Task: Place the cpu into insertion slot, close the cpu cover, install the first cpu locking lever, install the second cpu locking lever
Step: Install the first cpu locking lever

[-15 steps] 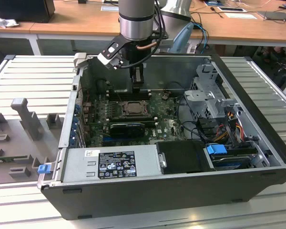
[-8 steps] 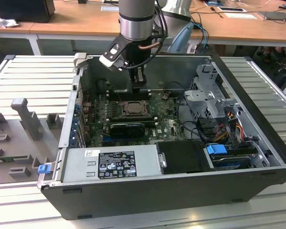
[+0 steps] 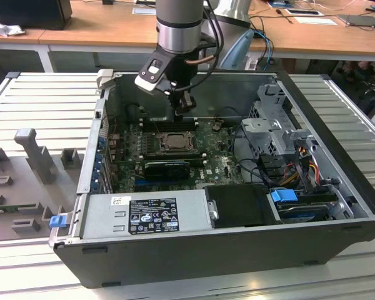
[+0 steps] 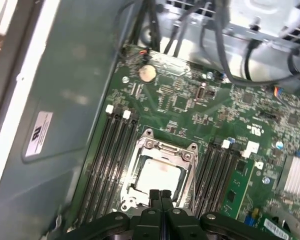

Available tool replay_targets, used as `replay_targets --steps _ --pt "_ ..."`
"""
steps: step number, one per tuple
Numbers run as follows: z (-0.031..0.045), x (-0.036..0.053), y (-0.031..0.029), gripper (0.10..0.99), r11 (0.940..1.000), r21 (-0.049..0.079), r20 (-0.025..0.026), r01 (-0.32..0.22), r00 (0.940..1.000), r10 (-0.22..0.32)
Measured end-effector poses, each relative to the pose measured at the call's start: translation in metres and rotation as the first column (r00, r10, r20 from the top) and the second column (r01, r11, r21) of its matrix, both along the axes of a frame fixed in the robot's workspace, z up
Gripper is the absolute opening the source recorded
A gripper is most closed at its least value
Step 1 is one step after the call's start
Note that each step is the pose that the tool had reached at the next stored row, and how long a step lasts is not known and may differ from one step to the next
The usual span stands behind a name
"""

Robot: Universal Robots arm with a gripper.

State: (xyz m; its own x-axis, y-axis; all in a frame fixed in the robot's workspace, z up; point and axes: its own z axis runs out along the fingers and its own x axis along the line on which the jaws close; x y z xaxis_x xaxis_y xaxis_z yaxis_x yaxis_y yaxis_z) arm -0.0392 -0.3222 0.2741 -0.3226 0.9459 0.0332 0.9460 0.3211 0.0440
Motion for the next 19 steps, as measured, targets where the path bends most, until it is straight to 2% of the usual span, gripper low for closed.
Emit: replay_targets --steps 4,12,14,18,19 --pt "0.0 -0.0003 0.0 0.106 0.9984 0.0 0.0 -0.056 0.9984 0.056" --pt "-0.0001 -0.0009 0.0 0.106 0.9941 0.0 0.0 -0.108 0.9941 0.108" --pt "-0.0002 -0.001 0.0 0.106 0.9825 0.0 -0.0001 -0.186 0.9825 0.186" --pt "-0.0007 -0.0009 0.0 0.106 0.9617 0.0 -0.0001 -0.274 0.9617 0.274" --pt "-0.0008 -0.0009 0.0 0.106 0.9538 0.0 -0.0001 -0.3 0.9538 0.3"
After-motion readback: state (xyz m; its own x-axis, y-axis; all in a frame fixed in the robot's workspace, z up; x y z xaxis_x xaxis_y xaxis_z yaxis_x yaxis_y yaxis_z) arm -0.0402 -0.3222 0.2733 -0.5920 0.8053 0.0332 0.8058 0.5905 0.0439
